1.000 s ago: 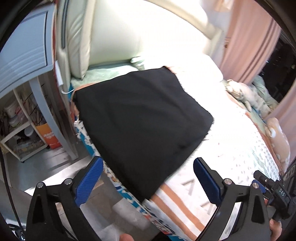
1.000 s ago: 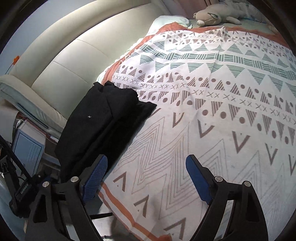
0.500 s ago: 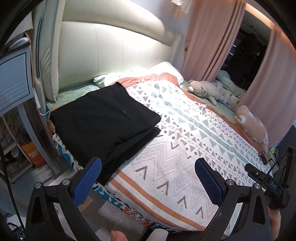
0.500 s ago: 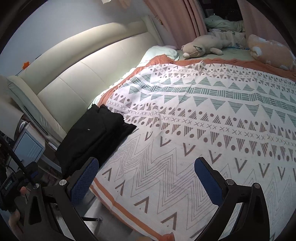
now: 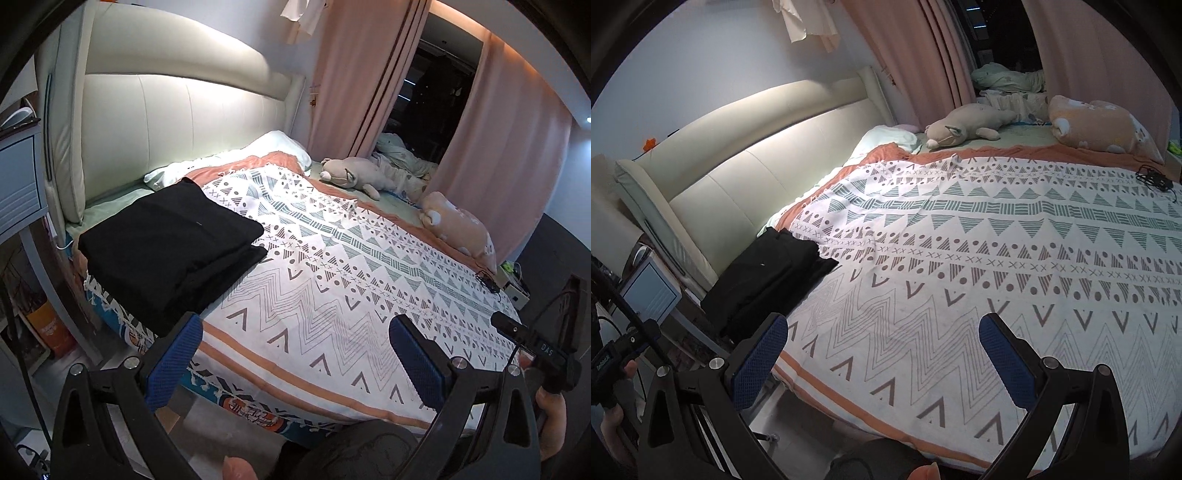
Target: Fold large clothes
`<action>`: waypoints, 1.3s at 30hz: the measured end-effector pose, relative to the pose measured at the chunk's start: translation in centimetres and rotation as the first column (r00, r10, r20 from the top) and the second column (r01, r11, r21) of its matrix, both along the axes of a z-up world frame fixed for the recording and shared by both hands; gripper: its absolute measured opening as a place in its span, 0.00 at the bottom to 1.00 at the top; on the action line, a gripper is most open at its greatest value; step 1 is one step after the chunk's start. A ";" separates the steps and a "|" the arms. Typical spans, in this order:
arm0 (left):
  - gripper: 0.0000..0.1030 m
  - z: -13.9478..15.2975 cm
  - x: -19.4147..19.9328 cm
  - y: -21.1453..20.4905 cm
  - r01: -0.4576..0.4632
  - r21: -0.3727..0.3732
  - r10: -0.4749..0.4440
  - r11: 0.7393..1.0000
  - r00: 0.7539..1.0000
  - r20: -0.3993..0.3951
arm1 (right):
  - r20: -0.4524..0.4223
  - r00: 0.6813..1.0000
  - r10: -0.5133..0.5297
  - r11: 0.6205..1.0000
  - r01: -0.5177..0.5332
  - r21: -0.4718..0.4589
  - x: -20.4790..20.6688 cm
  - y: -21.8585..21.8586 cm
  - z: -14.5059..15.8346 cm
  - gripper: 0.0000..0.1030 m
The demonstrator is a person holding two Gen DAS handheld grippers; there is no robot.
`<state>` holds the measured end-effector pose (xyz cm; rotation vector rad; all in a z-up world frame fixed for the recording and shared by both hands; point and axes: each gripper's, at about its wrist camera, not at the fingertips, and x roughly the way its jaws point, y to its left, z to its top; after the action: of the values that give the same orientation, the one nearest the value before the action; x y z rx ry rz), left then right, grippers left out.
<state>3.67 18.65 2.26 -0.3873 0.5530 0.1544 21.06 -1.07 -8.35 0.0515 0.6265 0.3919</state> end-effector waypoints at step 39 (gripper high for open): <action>1.00 -3.0 -11.5 -6.9 0.080 0.134 -0.087 0.988 0.995 0.044 | 0.093 0.988 -0.124 0.992 0.124 0.006 -17.1 -9.7 -3.7 1.00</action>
<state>-7.81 11.78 -0.71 -0.2380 0.5060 0.0999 3.93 -10.78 -12.03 0.0718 0.5284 0.2729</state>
